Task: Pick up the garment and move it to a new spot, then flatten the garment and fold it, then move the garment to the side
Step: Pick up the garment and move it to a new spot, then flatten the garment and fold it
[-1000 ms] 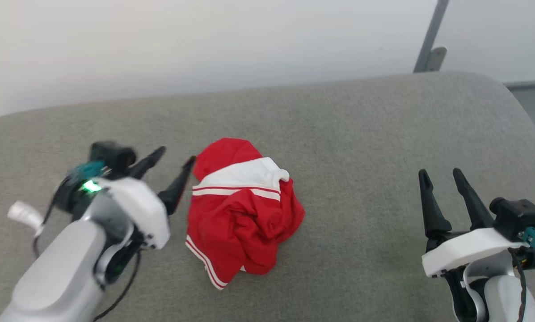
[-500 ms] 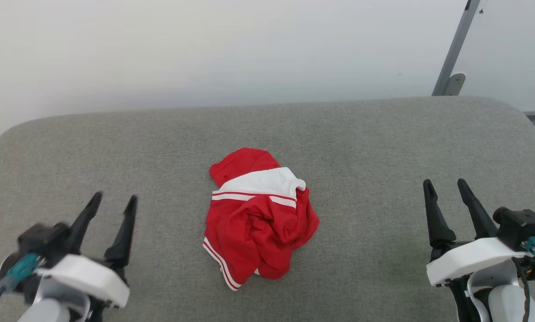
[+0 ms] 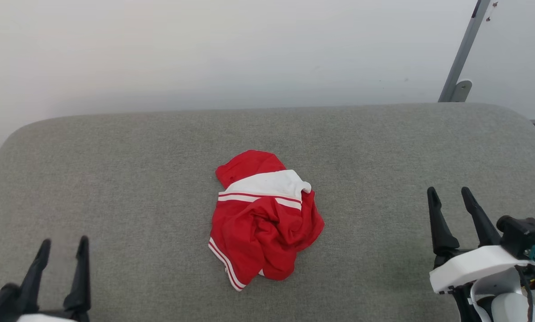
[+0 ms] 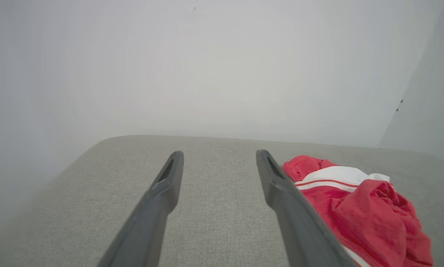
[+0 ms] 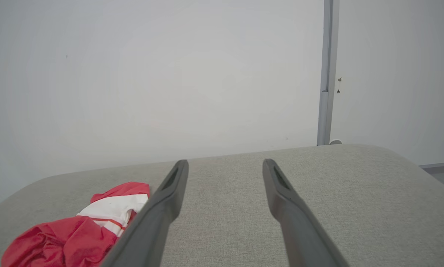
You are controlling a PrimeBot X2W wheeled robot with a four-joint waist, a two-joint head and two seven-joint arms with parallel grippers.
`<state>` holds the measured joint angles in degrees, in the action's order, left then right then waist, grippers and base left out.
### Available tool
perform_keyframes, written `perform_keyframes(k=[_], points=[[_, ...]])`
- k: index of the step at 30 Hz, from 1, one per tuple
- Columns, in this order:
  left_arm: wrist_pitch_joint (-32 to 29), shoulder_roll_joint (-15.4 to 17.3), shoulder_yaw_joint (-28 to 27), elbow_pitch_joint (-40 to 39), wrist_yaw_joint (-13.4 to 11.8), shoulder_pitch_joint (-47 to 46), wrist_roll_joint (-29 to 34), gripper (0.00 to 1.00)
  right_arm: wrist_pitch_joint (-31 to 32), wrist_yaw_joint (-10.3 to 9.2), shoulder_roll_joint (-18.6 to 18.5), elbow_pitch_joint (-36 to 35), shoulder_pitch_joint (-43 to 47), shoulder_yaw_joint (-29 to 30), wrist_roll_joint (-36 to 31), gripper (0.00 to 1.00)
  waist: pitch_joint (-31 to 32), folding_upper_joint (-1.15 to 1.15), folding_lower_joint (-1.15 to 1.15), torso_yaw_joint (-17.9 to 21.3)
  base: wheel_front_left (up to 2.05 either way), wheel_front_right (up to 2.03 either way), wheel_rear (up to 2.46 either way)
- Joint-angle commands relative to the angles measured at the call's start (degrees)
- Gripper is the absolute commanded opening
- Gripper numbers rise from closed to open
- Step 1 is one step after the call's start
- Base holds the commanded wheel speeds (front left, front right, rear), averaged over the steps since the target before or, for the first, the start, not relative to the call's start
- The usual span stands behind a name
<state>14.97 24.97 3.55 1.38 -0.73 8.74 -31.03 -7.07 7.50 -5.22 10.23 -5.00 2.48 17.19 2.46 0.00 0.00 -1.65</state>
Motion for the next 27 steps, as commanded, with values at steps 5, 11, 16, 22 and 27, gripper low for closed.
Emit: perform_keyframes(k=[5,11,16,22,27], points=[[0.29,-4.08,-5.22,-0.89,2.81,3.39,4.18,1.00,0.22,-0.02,0.48,-0.36,1.10,0.99,0.33,1.00,0.05,0.00,0.00,-0.66,0.00,0.00,0.00],[0.29,-8.19,-8.61,-0.76,5.53,4.33,7.21,1.00,0.72,-0.02,0.90,-0.87,1.72,1.34,0.22,1.00,0.17,0.00,0.00,-1.32,0.00,0.00,0.00],[0.29,-10.43,-10.11,-0.57,6.88,3.71,9.00,1.00,0.81,-0.02,1.07,-1.06,1.93,1.15,-0.22,1.00,0.37,0.00,0.00,-1.63,0.00,0.00,0.00],[0.30,-11.82,-10.81,0.02,7.75,2.99,9.97,1.00,1.13,-0.02,1.00,-1.02,2.07,0.91,-0.37,1.00,0.61,0.00,0.00,-1.78,0.00,0.00,0.00],[0.30,-12.48,-10.72,0.00,8.05,2.47,10.41,1.00,1.51,-0.02,1.02,-0.98,2.07,0.67,-0.03,1.00,0.62,0.00,0.00,-2.13,0.00,0.00,0.00]])
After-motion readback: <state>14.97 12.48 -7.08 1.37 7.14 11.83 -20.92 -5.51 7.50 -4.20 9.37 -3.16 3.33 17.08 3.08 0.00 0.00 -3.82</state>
